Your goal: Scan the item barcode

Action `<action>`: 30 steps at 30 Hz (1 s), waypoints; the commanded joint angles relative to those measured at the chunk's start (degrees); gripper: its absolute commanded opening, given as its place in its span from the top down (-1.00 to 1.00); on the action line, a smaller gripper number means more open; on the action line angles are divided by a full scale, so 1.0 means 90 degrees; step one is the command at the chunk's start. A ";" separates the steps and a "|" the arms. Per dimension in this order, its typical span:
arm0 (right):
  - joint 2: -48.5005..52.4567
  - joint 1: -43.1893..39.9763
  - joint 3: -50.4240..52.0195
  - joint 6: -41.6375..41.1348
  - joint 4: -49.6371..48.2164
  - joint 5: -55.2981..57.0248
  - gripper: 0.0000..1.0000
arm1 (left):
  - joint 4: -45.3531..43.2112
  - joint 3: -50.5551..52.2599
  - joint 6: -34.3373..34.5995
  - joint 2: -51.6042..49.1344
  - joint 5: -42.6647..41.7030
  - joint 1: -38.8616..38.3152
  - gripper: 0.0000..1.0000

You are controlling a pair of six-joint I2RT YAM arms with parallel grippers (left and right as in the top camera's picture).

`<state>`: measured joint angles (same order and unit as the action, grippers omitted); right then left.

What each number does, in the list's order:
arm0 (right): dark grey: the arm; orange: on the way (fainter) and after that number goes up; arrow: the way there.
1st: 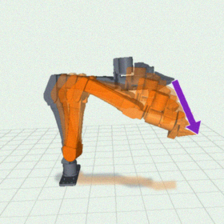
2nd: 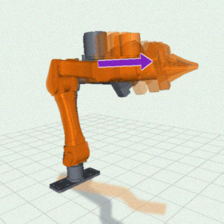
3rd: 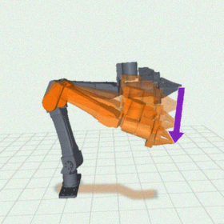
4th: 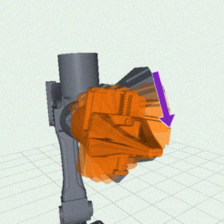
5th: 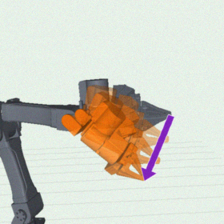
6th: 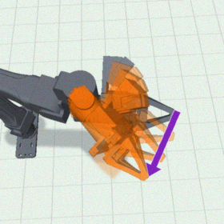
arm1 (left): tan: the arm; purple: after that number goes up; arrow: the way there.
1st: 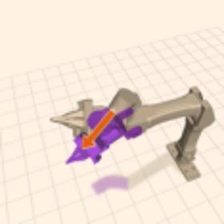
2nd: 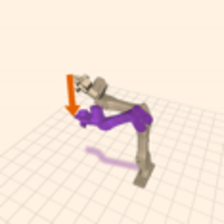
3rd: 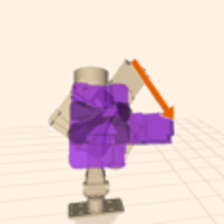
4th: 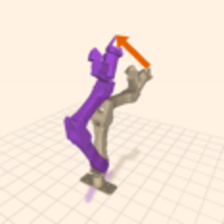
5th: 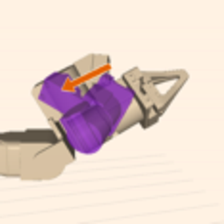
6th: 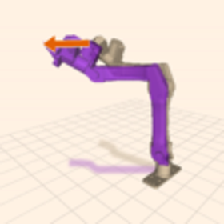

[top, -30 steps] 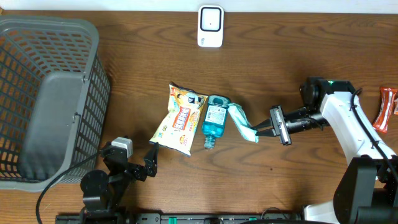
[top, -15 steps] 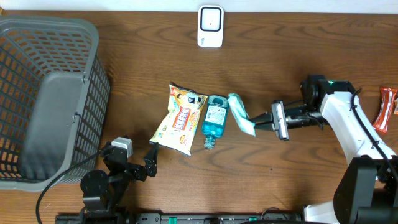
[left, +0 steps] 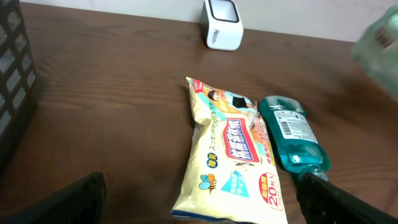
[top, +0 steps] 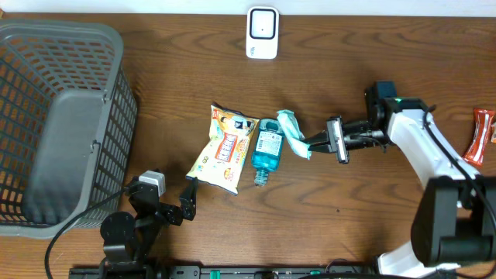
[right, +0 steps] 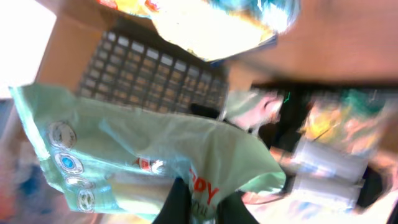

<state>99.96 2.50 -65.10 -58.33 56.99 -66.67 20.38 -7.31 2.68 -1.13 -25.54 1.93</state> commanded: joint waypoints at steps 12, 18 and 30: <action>0.0136 0.1236 0.0141 0.4301 -0.2035 0.3711 0.98 | 0.0109 0.0092 -0.0104 0.0015 0.0010 0.0015 -0.96; 0.0216 0.2118 0.0194 0.4299 -0.2171 0.5129 0.79 | 0.0109 0.0092 -0.0104 0.0015 0.0007 0.0015 -0.96; 0.0216 0.2137 0.0199 0.4002 -0.1054 0.6751 0.48 | 0.0109 0.0092 -0.0104 0.0015 0.0007 0.0015 -0.96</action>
<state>101.43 22.79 -63.88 -20.58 44.99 -14.13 20.38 -7.31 2.68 -1.13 -25.54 1.93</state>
